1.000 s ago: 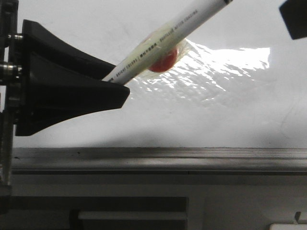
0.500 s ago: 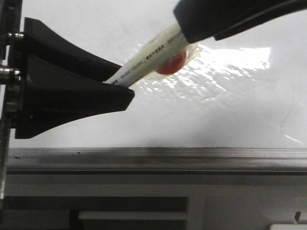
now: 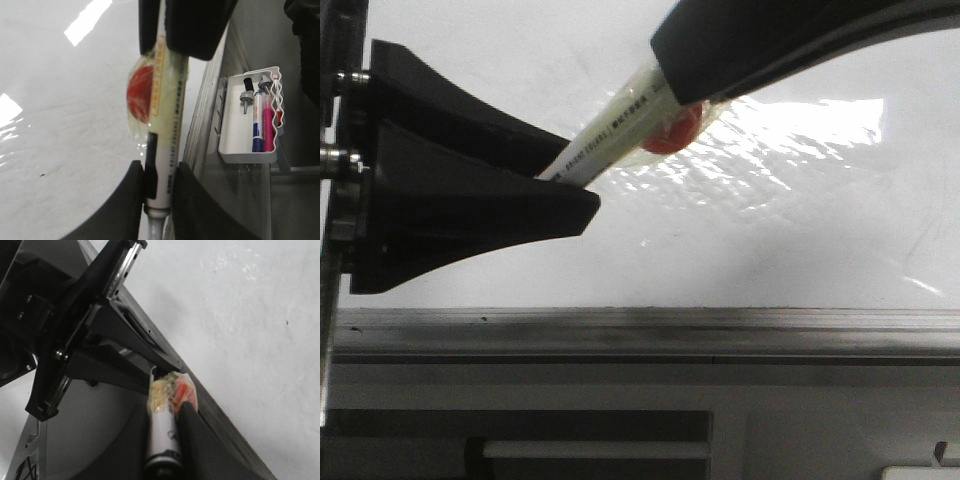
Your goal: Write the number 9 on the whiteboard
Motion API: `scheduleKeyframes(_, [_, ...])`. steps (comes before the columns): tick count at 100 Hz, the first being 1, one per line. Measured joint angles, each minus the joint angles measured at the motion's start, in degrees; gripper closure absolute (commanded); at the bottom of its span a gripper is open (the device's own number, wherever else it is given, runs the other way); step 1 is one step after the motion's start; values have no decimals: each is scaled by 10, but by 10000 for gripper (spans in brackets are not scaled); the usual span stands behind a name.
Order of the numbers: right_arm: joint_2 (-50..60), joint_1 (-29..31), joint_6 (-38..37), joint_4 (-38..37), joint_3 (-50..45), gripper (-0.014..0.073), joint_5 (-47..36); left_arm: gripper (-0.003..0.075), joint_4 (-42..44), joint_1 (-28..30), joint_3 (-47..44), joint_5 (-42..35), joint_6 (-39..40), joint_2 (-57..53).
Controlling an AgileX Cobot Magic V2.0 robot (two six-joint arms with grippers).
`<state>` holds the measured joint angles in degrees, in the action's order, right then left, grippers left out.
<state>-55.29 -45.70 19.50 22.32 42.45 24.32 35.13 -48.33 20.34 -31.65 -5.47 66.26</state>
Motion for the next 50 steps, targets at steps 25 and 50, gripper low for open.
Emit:
scheduleKeyframes(25, [0, 0, 1, 1, 0, 654, -6, 506, -40, 0, 0, 15, 0, -24])
scheduleKeyframes(50, [0, 26, -11, 0, 1, 642, -10, 507, -137, 0, 0, 121, 0, -177])
